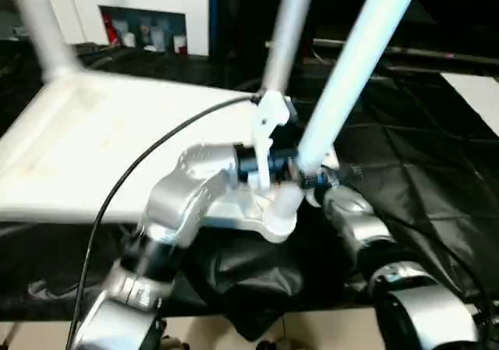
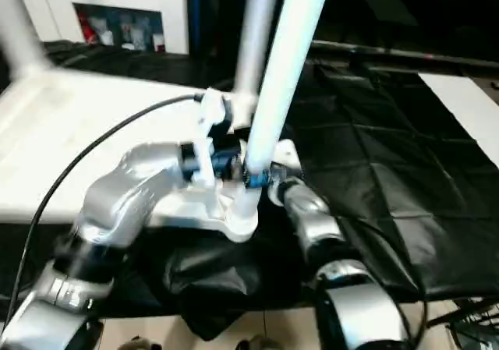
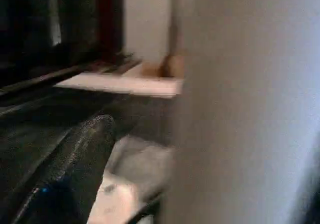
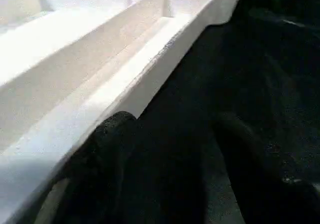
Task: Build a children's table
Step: Rotate table base, then rotate leg to tighten
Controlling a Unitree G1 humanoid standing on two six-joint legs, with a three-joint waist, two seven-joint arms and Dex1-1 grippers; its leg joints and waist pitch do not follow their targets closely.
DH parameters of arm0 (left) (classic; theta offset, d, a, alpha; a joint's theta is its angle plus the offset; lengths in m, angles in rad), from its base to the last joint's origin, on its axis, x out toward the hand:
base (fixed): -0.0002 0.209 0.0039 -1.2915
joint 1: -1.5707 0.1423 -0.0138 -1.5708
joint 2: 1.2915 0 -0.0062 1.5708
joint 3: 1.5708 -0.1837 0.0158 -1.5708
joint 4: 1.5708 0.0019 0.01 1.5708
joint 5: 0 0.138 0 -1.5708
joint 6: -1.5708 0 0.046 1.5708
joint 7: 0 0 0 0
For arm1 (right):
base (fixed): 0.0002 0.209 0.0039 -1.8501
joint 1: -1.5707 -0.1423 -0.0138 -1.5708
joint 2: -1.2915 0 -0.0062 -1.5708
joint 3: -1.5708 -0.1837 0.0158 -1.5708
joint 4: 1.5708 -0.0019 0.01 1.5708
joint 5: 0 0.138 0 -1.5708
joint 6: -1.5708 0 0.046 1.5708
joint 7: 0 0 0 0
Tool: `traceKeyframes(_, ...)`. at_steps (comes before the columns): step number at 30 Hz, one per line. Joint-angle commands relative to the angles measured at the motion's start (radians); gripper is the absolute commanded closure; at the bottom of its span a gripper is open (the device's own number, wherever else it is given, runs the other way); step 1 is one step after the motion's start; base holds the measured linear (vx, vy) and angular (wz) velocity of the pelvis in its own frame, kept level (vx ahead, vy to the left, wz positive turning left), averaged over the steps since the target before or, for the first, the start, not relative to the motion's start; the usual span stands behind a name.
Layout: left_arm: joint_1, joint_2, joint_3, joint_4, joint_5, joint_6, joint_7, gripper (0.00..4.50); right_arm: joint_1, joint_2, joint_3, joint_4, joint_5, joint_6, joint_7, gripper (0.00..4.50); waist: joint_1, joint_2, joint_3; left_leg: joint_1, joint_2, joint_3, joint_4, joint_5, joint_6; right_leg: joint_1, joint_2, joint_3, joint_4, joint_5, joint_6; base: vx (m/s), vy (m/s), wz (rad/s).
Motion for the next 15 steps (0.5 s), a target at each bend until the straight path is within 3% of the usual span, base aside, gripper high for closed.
traceKeyframes(1,-0.019,0.039,-0.021,0.071,0.081,-0.058,0.019,0.04,-0.023,-0.024,-0.001,0.014,-0.013,-0.022,0.017,1.57,0.010,0.020,-0.075,0.005,0.036,-0.020,-0.061,-0.127,0.030,0.062,-0.079,0.054,-0.062,-0.069,-0.208,0.000,0.000,0.00)
traceKeyframes(7,-0.010,0.119,-0.018,0.133,0.116,-0.103,-0.011,0.04,-0.015,-0.091,-0.029,0.002,0.009,-0.027,0.050,1.57,0.030,0.029,-0.072,0.008,0.034,-0.017,-0.060,-0.136,0.020,0.061,-0.082,0.056,-0.063,-0.090,-0.217,0.000,0.000,0.00)
traceKeyframes(9,0.000,0.155,-0.025,0.154,0.131,-0.134,-0.047,0.04,-0.004,-0.119,-0.032,-0.019,0.017,-0.026,0.094,1.57,0.031,0.035,-0.073,0.008,0.035,-0.019,-0.061,-0.146,0.016,0.061,-0.081,0.054,-0.065,-0.097,-0.217,0.000,0.000,0.00)
traceKeyframes(10,0.013,0.188,-0.033,0.162,0.138,-0.154,-0.087,0.04,0.011,-0.145,-0.024,-0.046,0.016,-0.026,0.143,1.57,0.033,0.048,-0.074,0.008,0.035,-0.020,-0.061,-0.143,0.012,0.062,-0.082,0.055,-0.059,-0.081,-0.224,0.000,0.000,0.00)
traceKeyframes(11,0.023,0.209,-0.038,0.166,0.143,-0.167,-0.114,0.04,0.022,-0.162,-0.017,-0.065,0.014,-0.027,0.176,1.57,0.032,0.040,-0.073,0.007,0.036,-0.019,-0.061,-0.150,0.017,0.062,-0.082,0.055,-0.062,-0.077,-0.226,0.000,0.000,0.00)
traceKeyframes(12,0.034,0.234,-0.047,0.165,0.138,-0.167,-0.159,0.04,0.039,-0.184,-0.003,-0.095,0.011,-0.025,0.230,1.57,0.033,0.047,-0.073,0.008,0.036,-0.020,-0.061,-0.150,0.018,0.063,-0.081,0.056,-0.060,-0.069,-0.228,0.000,0.000,0.00)
traceKeyframes(15,0.045,0.275,-0.078,0.184,0.144,-0.168,-0.224,0.04,0.085,-0.232,0.032,-0.171,0.012,-0.014,0.351,1.57,0.038,0.044,-0.073,0.008,0.034,-0.016,-0.059,-0.137,0.032,0.063,-0.080,0.057,-0.060,-0.053,-0.239,0.000,0.000,0.00)
